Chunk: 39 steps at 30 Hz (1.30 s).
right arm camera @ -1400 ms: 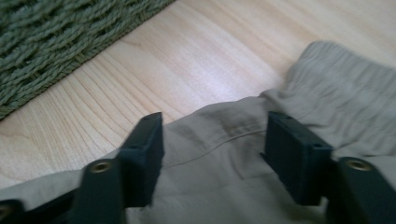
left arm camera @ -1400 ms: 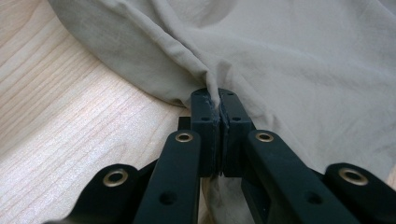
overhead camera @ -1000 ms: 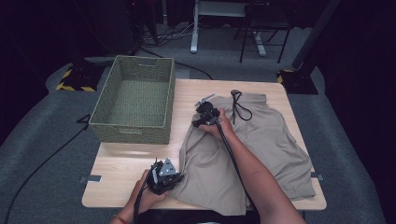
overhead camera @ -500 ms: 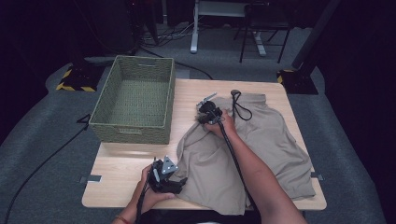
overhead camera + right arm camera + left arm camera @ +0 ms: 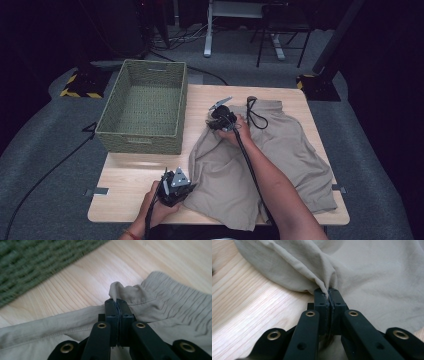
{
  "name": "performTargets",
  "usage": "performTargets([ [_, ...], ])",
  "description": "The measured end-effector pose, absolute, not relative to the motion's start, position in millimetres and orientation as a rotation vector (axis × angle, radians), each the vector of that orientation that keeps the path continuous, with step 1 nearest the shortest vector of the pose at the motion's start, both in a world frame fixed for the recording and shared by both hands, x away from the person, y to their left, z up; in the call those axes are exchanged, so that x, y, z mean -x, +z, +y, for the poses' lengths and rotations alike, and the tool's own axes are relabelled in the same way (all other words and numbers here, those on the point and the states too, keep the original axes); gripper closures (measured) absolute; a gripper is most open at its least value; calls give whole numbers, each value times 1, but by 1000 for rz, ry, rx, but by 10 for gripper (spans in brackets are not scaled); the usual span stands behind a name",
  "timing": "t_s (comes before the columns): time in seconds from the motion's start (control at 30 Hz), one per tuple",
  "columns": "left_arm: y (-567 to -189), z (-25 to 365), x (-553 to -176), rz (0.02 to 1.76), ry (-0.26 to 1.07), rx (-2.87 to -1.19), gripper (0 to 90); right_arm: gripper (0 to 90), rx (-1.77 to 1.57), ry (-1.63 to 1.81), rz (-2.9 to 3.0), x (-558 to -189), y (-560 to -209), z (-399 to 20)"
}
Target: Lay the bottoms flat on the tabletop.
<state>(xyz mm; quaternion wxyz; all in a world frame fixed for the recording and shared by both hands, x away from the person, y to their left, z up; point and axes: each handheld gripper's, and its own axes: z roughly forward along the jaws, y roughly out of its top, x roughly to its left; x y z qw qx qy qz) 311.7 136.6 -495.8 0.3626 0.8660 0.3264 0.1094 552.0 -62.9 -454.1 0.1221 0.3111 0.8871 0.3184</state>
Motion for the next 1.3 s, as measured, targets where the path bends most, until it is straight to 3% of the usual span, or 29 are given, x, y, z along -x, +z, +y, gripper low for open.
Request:
performTargets([
  [0.33,-444,124,-306,682,352,-2094,869,890,-861,1035,2529,-543,-409,-80],
  [0.53,-412,86,-307,538,409,-2097,866,890,-875,1073,2426,-531,-369,-126],
  [0.7,-406,46,-310,423,396,-2151,864,890,-919,1063,2356,-521,-349,-177],
  [1.0,-446,-23,-326,335,334,-2327,854,890,-1105,1012,2310,-513,-378,-264],
  [1.3,-485,-44,-340,350,272,-2443,840,890,-1191,885,2337,-515,-433,-292],
])
